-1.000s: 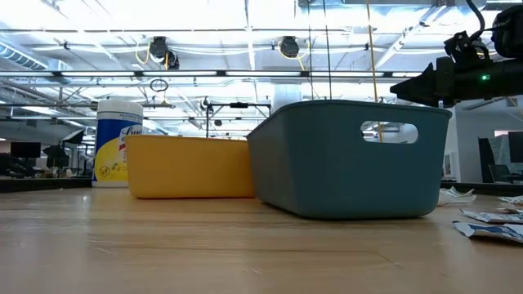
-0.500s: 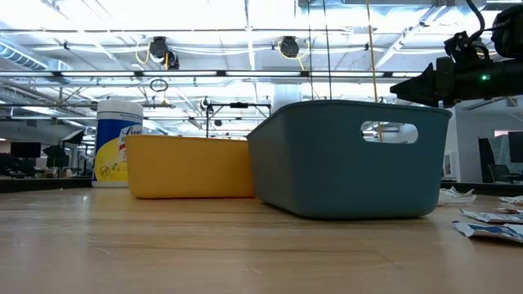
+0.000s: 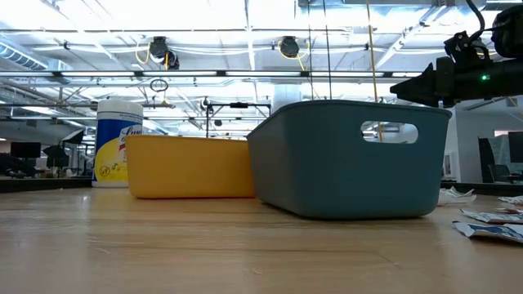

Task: Pick & Place First Aid Supplies
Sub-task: Put the black towelette pack into the yellow bin

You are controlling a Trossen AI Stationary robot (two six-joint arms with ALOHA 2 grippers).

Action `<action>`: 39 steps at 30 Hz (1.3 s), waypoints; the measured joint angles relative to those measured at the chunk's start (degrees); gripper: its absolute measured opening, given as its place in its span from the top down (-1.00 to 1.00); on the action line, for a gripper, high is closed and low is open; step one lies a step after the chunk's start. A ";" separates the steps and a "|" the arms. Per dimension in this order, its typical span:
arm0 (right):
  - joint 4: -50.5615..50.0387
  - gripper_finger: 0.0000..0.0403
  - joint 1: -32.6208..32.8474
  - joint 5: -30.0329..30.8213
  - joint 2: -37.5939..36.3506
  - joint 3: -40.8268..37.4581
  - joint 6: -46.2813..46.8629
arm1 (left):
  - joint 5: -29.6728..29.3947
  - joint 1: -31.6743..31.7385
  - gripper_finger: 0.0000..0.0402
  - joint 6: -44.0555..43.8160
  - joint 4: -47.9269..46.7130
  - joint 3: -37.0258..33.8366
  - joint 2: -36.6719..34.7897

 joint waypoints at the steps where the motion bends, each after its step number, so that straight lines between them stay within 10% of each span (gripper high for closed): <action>1: 0.01 -0.60 -0.01 0.00 0.00 0.00 0.01 | 0.00 -0.03 -0.35 0.25 0.15 0.05 0.30; 21: 0.00 -0.60 -0.01 0.00 0.00 0.00 0.00 | -0.64 0.11 0.70 -2.03 -3.27 -0.30 -1.80; 39: 0.00 -0.60 -0.01 -0.01 0.02 0.00 0.01 | 4.58 5.00 0.85 -3.67 -12.90 -0.11 -20.80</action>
